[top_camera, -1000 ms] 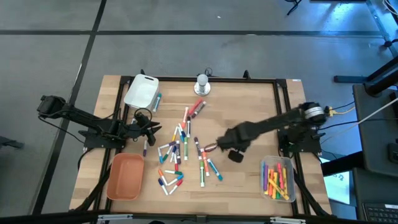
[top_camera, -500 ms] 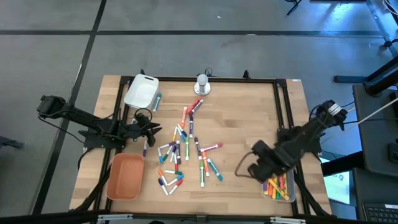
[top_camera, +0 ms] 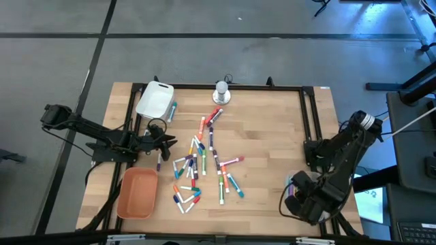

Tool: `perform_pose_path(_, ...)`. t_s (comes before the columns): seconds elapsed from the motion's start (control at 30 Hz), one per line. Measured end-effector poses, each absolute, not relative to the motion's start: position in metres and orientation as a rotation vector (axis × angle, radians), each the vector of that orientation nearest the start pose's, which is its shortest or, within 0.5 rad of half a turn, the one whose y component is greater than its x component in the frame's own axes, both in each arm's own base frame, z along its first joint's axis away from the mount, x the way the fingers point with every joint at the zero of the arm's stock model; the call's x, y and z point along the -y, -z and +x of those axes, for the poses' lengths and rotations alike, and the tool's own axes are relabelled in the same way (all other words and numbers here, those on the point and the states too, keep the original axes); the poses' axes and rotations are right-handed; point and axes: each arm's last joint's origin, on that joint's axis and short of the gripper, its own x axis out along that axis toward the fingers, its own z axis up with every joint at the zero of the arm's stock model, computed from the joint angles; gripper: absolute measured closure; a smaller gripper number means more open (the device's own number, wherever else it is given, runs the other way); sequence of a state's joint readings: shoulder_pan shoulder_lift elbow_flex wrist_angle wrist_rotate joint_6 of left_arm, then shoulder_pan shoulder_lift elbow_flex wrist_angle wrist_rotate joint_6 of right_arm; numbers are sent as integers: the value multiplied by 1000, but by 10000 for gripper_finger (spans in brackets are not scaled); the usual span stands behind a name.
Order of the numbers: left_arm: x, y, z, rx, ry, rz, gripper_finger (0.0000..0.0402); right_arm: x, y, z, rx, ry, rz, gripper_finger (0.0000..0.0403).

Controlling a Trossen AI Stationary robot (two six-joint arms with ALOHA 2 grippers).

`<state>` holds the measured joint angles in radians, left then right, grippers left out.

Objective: Pick & Place Markers
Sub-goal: Put the light blue highlighter pen into the transparent bin

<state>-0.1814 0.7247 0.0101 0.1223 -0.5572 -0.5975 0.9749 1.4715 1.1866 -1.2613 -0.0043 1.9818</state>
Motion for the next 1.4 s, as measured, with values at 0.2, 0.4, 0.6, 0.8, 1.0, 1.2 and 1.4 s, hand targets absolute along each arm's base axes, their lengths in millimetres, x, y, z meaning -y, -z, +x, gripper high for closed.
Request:
perform_pose_path(0.2, 7, -115, 126, -382, -534, -349, 300, -204, -260, 139, -1445, 741, 799, 265)
perform_pose_path(0.4, 6, -118, 127, -344, -546, -373, 300, -203, -261, 138, -1445, 742, 796, 227)
perform_pose_path(0.6, 7, -120, 128, -319, -543, -384, 300, -202, -261, 140, -1410, 717, 762, 222)
perform_pose_path(0.8, 5, -120, 128, -298, -581, -376, 300, -189, -262, 164, -1145, 740, 780, 222)
perform_pose_path(1.0, 5, -121, 128, -288, -585, -371, 300, -174, -247, 200, -1138, 836, 844, 222)
perform_pose_path(1.2, 5, -121, 128, -294, -582, -360, 300, -176, -215, 243, -1183, 768, 838, 221)
perform_pose_path(1.4, 7, -121, 128, -316, -539, -356, 300, -188, -176, 284, -1200, 597, 884, 221)
